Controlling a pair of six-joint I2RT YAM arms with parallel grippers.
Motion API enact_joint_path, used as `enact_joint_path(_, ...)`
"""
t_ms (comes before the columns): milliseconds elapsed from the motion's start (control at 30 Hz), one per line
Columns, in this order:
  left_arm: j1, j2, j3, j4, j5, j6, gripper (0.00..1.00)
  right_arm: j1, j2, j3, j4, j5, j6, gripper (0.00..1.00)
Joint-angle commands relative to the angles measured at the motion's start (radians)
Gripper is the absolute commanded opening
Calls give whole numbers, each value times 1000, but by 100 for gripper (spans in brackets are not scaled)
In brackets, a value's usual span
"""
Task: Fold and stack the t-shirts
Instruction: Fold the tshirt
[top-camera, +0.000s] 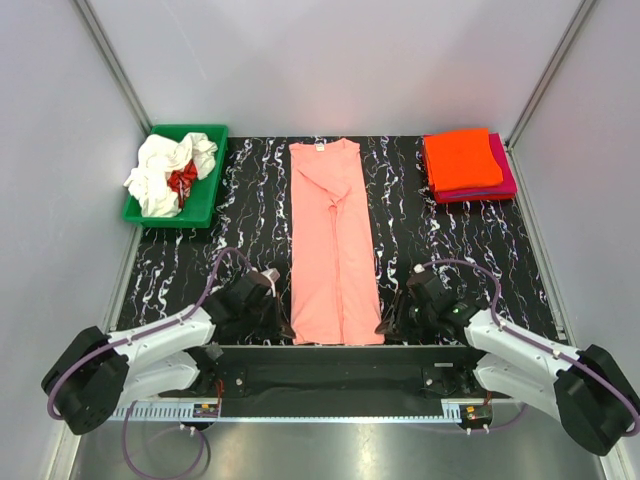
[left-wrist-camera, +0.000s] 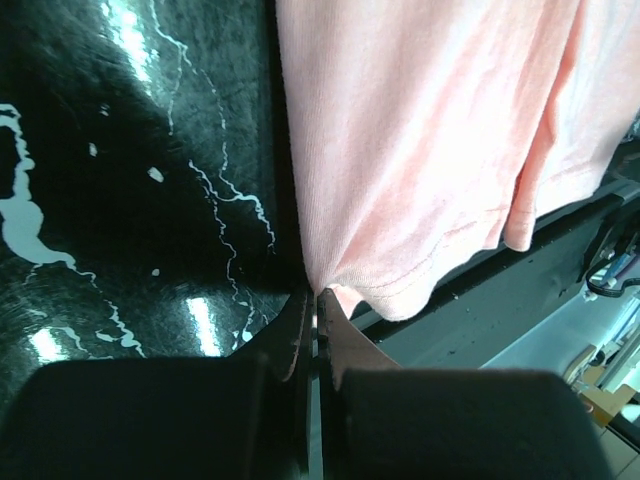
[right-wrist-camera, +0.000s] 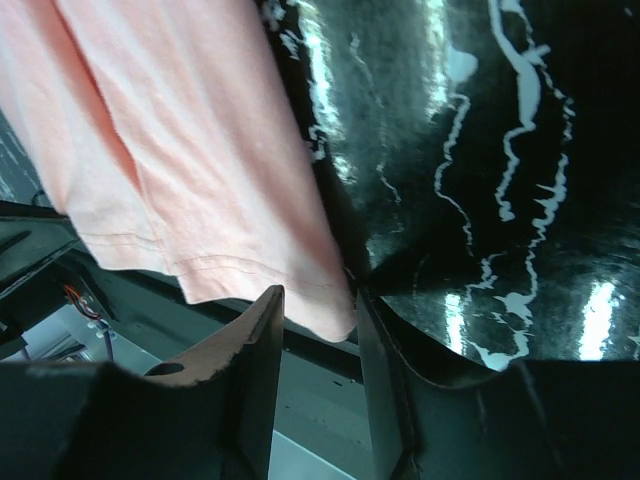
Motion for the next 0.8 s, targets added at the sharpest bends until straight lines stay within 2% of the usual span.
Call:
enact_joint_path(0, 3, -32, -16, 46, 47, -6, 2, 13, -28, -26, 13, 33, 21, 42)
enact_joint_path(200, 3, -32, -19, 47, 47, -6, 3, 16, -53, -26, 2, 42, 10, 43)
enact_joint_path(267, 3, -31, -19, 46, 47, -9, 7, 16, -42, -20, 3, 47, 1, 43)
enact_joint_path(400, 3, -41, -19, 32, 44, -14, 22, 16, -22, -17, 3, 47, -2, 42)
enact_joint_path(767, -6, -72, -53, 3, 61, -26, 29, 26, -101, -58, 3, 36, 42, 39)
